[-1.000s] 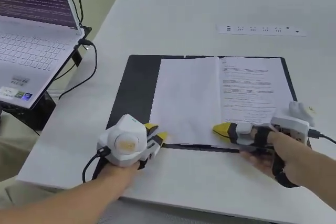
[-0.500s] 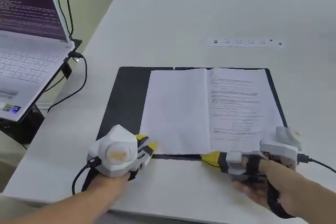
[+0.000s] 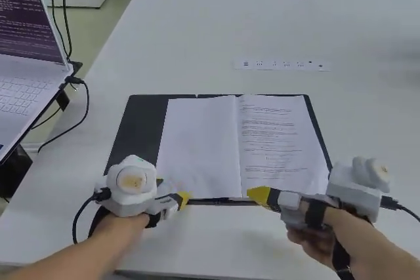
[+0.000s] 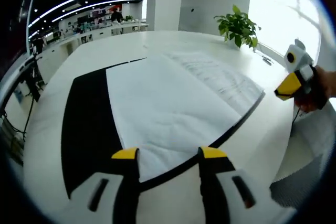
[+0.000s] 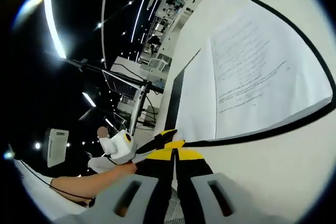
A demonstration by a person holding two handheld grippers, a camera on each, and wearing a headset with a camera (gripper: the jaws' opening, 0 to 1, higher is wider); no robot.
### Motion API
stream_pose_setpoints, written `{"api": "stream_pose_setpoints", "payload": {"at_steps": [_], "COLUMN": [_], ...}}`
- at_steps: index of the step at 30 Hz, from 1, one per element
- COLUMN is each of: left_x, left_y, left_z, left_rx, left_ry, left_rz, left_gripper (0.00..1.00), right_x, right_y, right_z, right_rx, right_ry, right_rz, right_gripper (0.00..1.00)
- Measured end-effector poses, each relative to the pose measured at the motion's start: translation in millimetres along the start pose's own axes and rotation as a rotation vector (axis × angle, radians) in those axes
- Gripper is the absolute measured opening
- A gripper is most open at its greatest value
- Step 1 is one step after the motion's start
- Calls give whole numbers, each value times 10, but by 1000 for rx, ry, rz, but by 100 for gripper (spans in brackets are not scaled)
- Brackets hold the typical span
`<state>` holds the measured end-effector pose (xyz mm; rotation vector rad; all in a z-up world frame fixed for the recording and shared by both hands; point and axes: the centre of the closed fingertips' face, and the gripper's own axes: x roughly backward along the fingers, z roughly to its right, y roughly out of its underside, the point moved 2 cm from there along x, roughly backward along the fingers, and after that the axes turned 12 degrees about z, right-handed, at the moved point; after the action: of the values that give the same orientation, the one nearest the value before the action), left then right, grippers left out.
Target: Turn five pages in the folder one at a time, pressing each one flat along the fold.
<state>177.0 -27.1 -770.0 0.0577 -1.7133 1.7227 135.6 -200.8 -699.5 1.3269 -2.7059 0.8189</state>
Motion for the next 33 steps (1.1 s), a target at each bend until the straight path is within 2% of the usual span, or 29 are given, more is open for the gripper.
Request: {"api": "stream_pose_setpoints", "payload": {"at_steps": [4, 5, 8, 11, 13, 14, 16, 17, 19, 21, 23, 25, 28, 30, 33], "left_x": [114, 165, 286, 403, 470, 515, 567, 590, 649, 688, 734, 786, 846, 887, 930], "left_y": [-66, -94, -160, -198, -215, -236, -261, -274, -308, -335, -383, -436, -529, -565, -601], "left_z": [42, 61, 85, 112, 119, 127, 132, 136, 146, 148, 171, 195, 228, 245, 284], "left_rx": [36, 50, 63, 44, 22, 15, 22, 28, 42, 53, 58, 63, 70, 63, 70], "left_ry": [3, 6, 9, 15, 19, 19, 17, 13, 6, -4, -7, -8, -9, -14, -10], "left_rz": [7, 12, 29, 35, 34, 41, 49, 56, 71, 82, 98, 110, 148, 166, 179], "left_gripper": [52, 54, 61, 64, 65, 67, 70, 72, 75, 80, 85, 86, 89, 93, 95], "right_x": [193, 265, 376, 467, 524, 559, 599, 620, 669, 704, 735, 771, 827, 869, 910], "right_y": [-56, -37, -67, -41, -57, -80, -106, -129, -213, -282, -370, -422, -504, -531, -551], "right_z": [-29, -80, -68, -72, -41, -5, 34, 58, 128, 163, 183, 191, 217, 244, 239], "right_rx": [97, 123, 219, 259, 331, 373, 435, 457, 523, 544, 579, 618, 684, 681, 671], "right_ry": [-4, 0, 26, 48, 75, 106, 133, 155, 212, 255, 289, 312, 347, 374, 373], "right_rz": [18, 5, 21, 12, 16, 23, 27, 35, 70, 92, 124, 134, 156, 167, 185], "right_gripper": [0, 0, 9, 18, 24, 27, 36, 41, 58, 73, 83, 85, 95, 99, 100]}}
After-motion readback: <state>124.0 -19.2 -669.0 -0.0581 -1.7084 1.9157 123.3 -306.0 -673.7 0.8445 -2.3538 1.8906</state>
